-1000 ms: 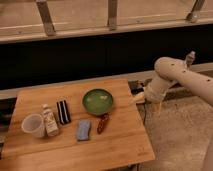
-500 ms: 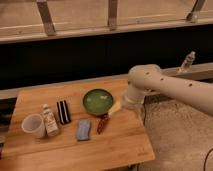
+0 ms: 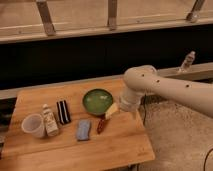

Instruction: Place the white sponge in the ceramic bowl

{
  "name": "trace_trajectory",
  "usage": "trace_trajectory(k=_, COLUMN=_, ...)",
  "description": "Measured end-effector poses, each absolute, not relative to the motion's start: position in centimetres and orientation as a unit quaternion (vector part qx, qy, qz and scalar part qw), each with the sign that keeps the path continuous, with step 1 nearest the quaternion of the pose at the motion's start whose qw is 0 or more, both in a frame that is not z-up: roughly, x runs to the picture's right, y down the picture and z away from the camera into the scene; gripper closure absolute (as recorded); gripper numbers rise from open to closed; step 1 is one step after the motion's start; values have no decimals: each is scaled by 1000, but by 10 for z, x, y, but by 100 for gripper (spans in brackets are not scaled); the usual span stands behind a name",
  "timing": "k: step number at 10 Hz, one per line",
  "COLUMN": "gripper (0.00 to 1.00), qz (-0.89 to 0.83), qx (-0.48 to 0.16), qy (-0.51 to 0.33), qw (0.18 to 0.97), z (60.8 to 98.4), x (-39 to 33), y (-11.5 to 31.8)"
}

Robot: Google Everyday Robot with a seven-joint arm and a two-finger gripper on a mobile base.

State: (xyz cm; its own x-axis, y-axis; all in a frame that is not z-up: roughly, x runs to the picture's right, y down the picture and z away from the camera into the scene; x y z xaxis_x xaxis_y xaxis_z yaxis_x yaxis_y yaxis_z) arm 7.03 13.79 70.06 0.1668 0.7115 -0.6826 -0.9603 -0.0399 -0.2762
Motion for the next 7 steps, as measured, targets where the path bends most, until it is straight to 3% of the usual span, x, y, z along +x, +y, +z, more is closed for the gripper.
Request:
trace_trajectory(k=5, gripper=20, qz=552, qx=-371, qy=108, qw=739, z=665, x=-49, y=141)
trace_trajectory(k=7, gripper=20, qz=550, qx=-371, qy=108, qw=740, z=663, x=-51, y=143)
